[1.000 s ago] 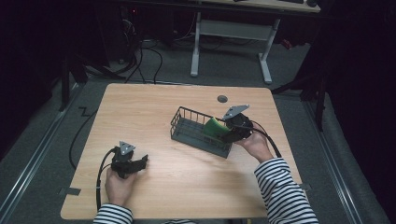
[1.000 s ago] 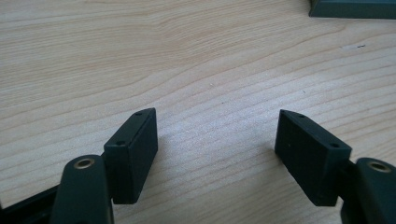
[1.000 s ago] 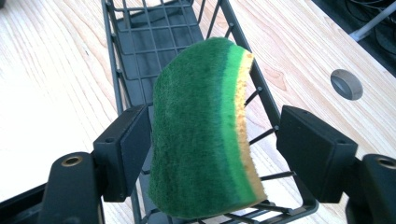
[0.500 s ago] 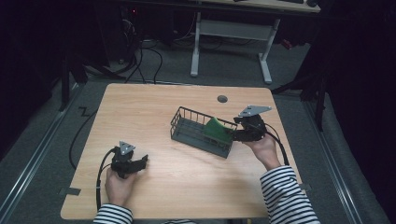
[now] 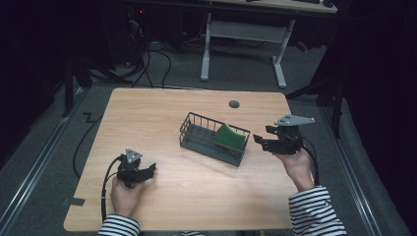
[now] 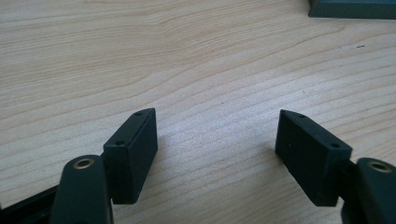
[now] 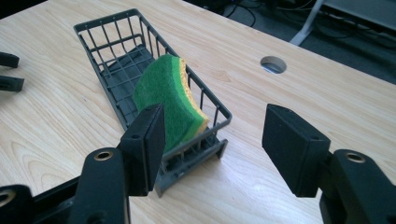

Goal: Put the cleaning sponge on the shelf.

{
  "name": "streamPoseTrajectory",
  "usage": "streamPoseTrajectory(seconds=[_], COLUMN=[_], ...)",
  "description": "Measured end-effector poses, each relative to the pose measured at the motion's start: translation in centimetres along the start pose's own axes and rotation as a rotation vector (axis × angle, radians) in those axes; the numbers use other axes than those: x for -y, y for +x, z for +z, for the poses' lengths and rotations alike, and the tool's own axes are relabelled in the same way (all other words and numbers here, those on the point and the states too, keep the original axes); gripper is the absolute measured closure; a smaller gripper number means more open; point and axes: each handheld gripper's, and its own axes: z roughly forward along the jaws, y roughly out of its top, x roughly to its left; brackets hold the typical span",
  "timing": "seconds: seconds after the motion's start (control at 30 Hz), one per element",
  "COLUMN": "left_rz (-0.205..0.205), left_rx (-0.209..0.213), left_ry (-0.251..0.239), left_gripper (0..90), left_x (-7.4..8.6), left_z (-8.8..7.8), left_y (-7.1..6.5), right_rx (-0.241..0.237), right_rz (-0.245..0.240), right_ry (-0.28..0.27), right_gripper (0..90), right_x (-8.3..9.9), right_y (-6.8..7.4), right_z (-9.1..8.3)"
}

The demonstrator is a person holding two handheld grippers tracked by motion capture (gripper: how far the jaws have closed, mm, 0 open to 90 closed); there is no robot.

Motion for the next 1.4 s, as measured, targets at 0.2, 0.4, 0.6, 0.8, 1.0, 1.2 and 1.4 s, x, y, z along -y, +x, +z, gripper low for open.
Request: streamPoseTrajectory(seconds=[0.2,0.4,0.6,0.8,1.0,1.2,1.4], left_rz=[-0.003,-0.003,-0.001,0.001,0.003,0.004,0.006], left_rx=[0.006,0.005,0.003,0.0,-0.001,-0.002,-0.003], left_ry=[0.001,0.001,0.0,0.001,0.001,0.002,0.003], left_gripper=[29.9,29.8,29.8,29.8,29.9,30.0,30.0], left_x=[0.0,0.0,0.0,0.0,0.0,0.0,0.0], left_z=[0.0,0.0,0.0,0.0,0.0,0.0,0.0], left_y=[0.1,0.1,0.0,0.0,0.0,0.0,-0.1], right_rx=[0.005,0.002,-0.001,0.004,0.01,0.006,0.005], right_rz=[0.03,0.068,0.096,0.123,0.152,0.175,0.196], right_ry=[-0.014,-0.054,-0.061,-0.073,-0.081,-0.097,-0.103], right_gripper=[39.6,40.0,40.0,40.0,39.9,38.5,37.9], right_x=[1.4,2.2,3.5,4.7,6.3,8.0,9.5], right_y=[0.0,-0.2,-0.5,-0.6,-0.8,-1.0,-1.0], right_z=[-1.6,-3.1,-3.6,-4.2,-4.6,-4.6,-4.2])
